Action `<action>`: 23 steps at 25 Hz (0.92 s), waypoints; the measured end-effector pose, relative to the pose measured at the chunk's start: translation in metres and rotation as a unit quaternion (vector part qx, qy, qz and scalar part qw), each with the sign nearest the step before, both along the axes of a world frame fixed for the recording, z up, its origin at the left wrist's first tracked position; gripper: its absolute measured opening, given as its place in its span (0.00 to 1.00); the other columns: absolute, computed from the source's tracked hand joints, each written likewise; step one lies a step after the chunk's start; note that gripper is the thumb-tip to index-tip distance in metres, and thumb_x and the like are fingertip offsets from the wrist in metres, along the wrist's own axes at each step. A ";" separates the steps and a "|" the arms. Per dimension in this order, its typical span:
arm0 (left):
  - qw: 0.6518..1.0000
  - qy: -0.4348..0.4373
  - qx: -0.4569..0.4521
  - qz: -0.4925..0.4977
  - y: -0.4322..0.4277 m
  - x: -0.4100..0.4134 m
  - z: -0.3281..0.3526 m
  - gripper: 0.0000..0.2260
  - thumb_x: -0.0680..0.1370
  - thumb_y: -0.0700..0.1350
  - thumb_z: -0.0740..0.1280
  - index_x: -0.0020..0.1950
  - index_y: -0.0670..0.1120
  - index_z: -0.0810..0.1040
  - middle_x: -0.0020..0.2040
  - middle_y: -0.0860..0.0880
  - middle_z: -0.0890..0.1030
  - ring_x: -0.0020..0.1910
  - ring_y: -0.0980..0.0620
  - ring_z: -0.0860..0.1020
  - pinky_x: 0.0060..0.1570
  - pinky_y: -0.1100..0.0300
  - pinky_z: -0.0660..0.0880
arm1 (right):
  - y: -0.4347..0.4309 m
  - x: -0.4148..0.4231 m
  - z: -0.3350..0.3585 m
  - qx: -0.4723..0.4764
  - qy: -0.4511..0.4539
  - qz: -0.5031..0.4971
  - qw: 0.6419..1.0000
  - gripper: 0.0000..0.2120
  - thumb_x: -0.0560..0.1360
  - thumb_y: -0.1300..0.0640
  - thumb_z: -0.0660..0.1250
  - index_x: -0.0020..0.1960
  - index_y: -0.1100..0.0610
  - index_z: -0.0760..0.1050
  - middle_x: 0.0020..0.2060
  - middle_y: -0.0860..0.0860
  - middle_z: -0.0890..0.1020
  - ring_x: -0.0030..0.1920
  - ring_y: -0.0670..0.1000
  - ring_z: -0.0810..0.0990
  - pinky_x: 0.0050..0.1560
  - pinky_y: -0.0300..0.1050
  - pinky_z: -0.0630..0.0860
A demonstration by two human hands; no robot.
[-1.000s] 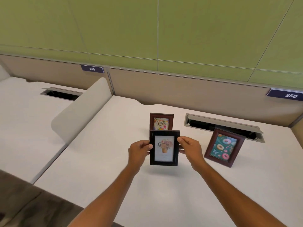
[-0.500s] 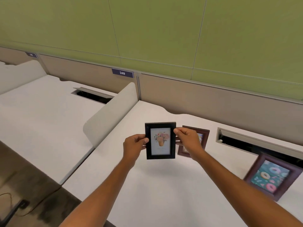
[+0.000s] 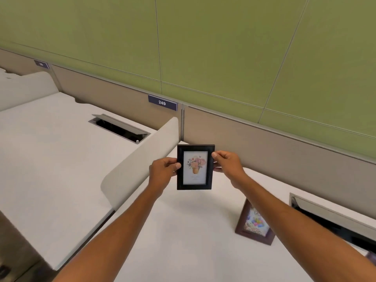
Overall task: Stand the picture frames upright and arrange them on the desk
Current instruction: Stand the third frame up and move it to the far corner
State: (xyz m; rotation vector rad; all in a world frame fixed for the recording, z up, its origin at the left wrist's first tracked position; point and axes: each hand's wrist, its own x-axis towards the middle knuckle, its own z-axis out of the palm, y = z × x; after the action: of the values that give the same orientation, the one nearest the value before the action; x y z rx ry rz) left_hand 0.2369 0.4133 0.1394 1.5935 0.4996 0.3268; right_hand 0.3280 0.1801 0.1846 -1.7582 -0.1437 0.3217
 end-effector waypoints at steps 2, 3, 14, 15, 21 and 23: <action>1.000 -0.001 0.014 0.001 0.016 0.031 -0.004 0.08 0.79 0.36 0.76 0.57 0.41 0.89 0.49 0.46 0.91 0.50 0.47 0.90 0.55 0.48 0.88 | 0.015 0.029 -0.001 -0.011 -0.004 0.003 1.000 0.11 0.86 0.55 0.66 0.54 0.56 0.86 0.44 0.51 0.88 0.45 0.52 0.85 0.55 0.52 0.82; 1.000 -0.002 0.021 0.001 0.023 0.046 -0.005 0.08 0.78 0.36 0.76 0.57 0.41 0.89 0.50 0.46 0.91 0.51 0.47 0.90 0.55 0.48 0.88 | 0.021 0.044 -0.004 -0.016 -0.006 0.005 1.000 0.11 0.86 0.56 0.66 0.53 0.54 0.86 0.44 0.50 0.88 0.45 0.52 0.85 0.54 0.50 0.81; 0.997 0.009 0.070 0.019 0.078 0.186 -0.055 0.07 0.79 0.38 0.76 0.56 0.42 0.90 0.50 0.46 0.91 0.52 0.45 0.89 0.56 0.47 0.88 | 0.078 0.192 -0.060 -0.020 0.023 0.002 1.000 0.11 0.86 0.57 0.66 0.50 0.56 0.86 0.50 0.59 0.91 0.56 0.65 0.89 0.66 0.65 0.82; 0.997 0.013 0.073 0.022 0.083 0.196 -0.060 0.07 0.78 0.38 0.77 0.56 0.43 0.90 0.49 0.47 0.91 0.52 0.45 0.89 0.56 0.48 0.88 | 0.083 0.203 -0.065 -0.014 0.026 0.003 1.000 0.11 0.86 0.58 0.66 0.50 0.57 0.86 0.51 0.61 0.90 0.58 0.66 0.88 0.66 0.65 0.82; 0.990 0.043 0.121 0.050 0.093 0.236 -0.096 0.08 0.78 0.42 0.78 0.57 0.43 0.90 0.51 0.46 0.91 0.50 0.45 0.89 0.57 0.44 0.87 | 0.105 0.243 -0.099 -0.025 0.043 0.002 0.999 0.11 0.86 0.59 0.65 0.51 0.57 0.86 0.52 0.60 0.90 0.57 0.63 0.89 0.64 0.62 0.84; 0.987 0.046 0.142 0.062 0.093 0.246 -0.106 0.09 0.79 0.43 0.77 0.58 0.43 0.90 0.54 0.45 0.91 0.52 0.44 0.88 0.59 0.44 0.86 | 0.109 0.253 -0.108 -0.028 0.046 -0.002 0.999 0.11 0.86 0.60 0.65 0.50 0.57 0.86 0.52 0.60 0.90 0.57 0.63 0.89 0.63 0.60 0.85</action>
State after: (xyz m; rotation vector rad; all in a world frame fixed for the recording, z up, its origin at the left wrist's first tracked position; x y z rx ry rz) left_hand 0.4825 0.5067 0.0335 1.8652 0.6470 0.4338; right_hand 0.5806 0.2890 0.0767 -1.7948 -0.0652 0.4073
